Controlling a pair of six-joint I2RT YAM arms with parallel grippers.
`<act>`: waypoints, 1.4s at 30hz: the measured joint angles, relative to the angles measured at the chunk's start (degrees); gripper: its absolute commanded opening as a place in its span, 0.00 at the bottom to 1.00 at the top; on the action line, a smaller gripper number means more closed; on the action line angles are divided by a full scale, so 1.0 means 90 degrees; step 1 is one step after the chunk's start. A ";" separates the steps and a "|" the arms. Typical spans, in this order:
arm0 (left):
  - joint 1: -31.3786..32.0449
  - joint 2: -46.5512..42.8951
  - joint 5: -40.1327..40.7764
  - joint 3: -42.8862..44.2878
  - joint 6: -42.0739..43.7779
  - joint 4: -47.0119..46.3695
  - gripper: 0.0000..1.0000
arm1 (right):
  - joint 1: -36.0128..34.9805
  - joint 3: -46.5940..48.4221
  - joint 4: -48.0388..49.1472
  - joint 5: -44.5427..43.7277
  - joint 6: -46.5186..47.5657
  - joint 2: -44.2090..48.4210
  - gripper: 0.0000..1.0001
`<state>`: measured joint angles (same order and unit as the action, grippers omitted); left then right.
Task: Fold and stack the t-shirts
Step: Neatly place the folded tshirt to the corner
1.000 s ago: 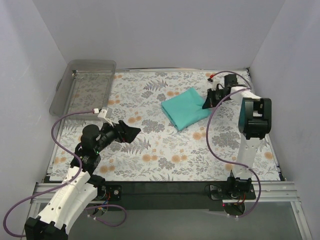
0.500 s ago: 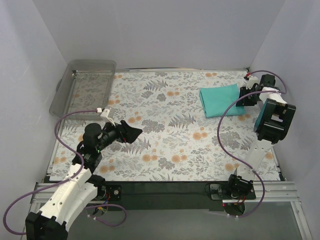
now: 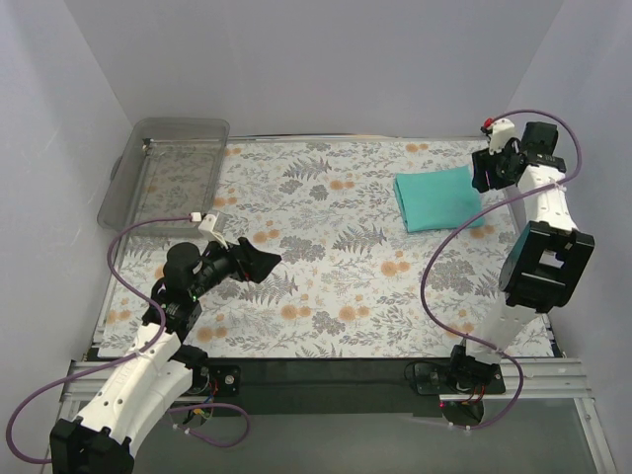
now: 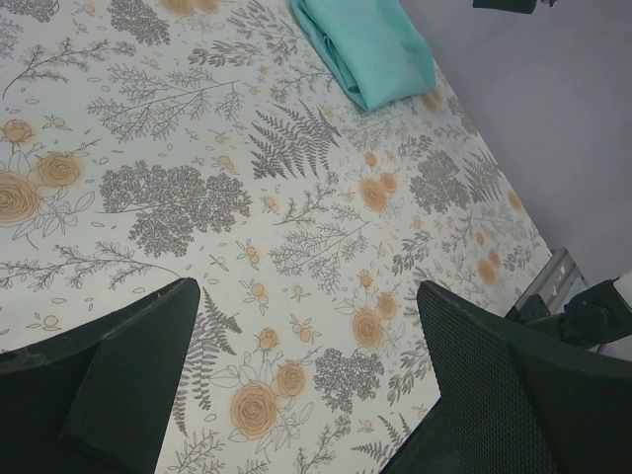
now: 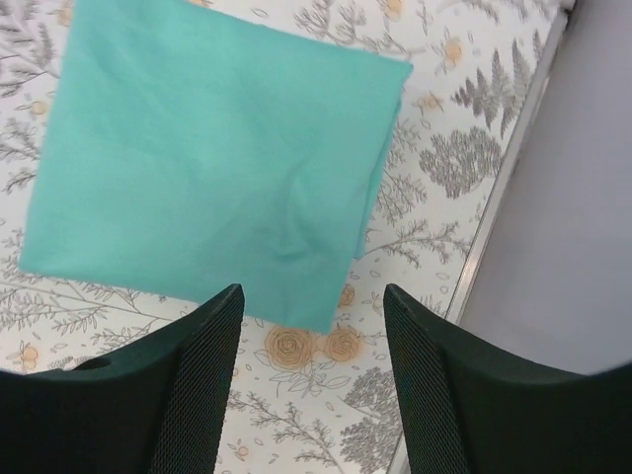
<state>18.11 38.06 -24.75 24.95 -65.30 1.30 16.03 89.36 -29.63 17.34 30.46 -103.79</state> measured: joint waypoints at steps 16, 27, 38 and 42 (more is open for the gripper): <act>0.0000 -0.0075 0.1110 0.0199 -0.0153 0.0406 0.98 | -0.0044 -0.2402 -0.0333 0.2472 0.0821 0.1753 0.57; -0.0002 0.0236 0.3245 0.0488 -0.0277 0.1438 0.98 | 0.0202 -0.4303 0.0692 0.0398 -0.0216 0.4738 0.98; -0.0005 -0.0238 0.3453 0.0529 0.0073 0.1722 0.98 | 0.0338 -0.5287 0.0979 -0.0461 -0.1902 0.6222 0.98; -0.0005 -0.0452 0.3398 0.0529 0.0151 0.1719 0.98 | 0.0335 -0.5357 0.0984 -0.0758 -0.2198 0.6346 0.98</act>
<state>18.06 34.00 5.82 29.71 -63.94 16.78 19.05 41.15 -20.78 10.52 10.68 -46.68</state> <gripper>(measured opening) 0.982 0.983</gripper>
